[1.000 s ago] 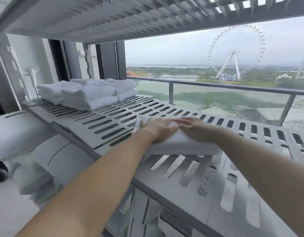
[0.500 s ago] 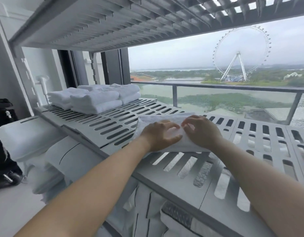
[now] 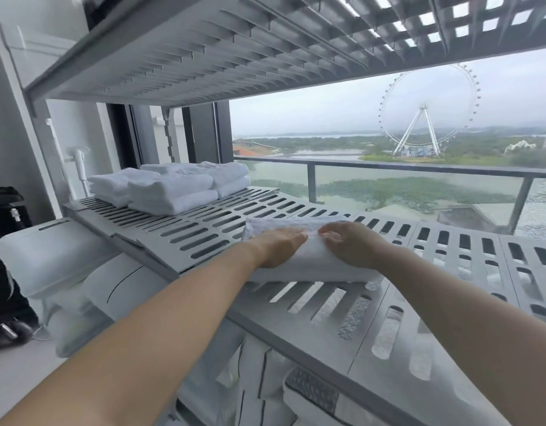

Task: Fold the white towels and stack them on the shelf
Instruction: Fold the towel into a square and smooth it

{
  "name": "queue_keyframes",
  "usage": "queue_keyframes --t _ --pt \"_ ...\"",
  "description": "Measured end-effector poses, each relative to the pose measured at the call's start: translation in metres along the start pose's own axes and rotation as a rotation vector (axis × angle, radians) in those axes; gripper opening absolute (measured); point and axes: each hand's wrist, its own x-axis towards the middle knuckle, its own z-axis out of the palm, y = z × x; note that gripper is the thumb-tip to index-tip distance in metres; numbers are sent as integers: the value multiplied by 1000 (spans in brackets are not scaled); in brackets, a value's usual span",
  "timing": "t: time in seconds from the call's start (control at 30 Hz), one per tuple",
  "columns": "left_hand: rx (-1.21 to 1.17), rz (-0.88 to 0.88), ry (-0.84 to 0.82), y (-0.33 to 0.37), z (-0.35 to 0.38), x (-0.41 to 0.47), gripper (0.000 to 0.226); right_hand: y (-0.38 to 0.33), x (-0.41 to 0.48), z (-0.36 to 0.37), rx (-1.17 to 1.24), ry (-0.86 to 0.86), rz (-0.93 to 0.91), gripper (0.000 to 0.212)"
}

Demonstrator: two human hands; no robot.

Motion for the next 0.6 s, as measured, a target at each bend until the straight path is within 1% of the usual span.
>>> queue_keyframes --t 0.07,0.13,0.2,0.3,0.37,0.43,0.5,0.53,0.6 --pt "12 6 32 3 -5 10 49 -4 11 -1 16 10 6 31" --pt "52 -8 29 -1 -7 21 49 -10 25 2 25 -14 2 32" --pt "116 -23 23 -12 -5 31 49 -12 37 7 21 -86 0 34" --pt "126 -79 63 -32 5 37 54 -3 44 13 -37 -209 22 41" --pt "128 -69 61 -39 7 39 60 2 42 15 -66 -219 31 44" --pt "96 -55 42 -40 5 38 61 0 39 14 -44 -188 33 43" --pt "64 -40 69 -38 3 32 60 -6 33 10 16 -99 34 39" --pt "52 -15 108 -37 3 27 58 -6 28 7 45 -44 14 35" --pt "29 97 232 -36 3 12 50 -4 11 2 70 39 -85 29"
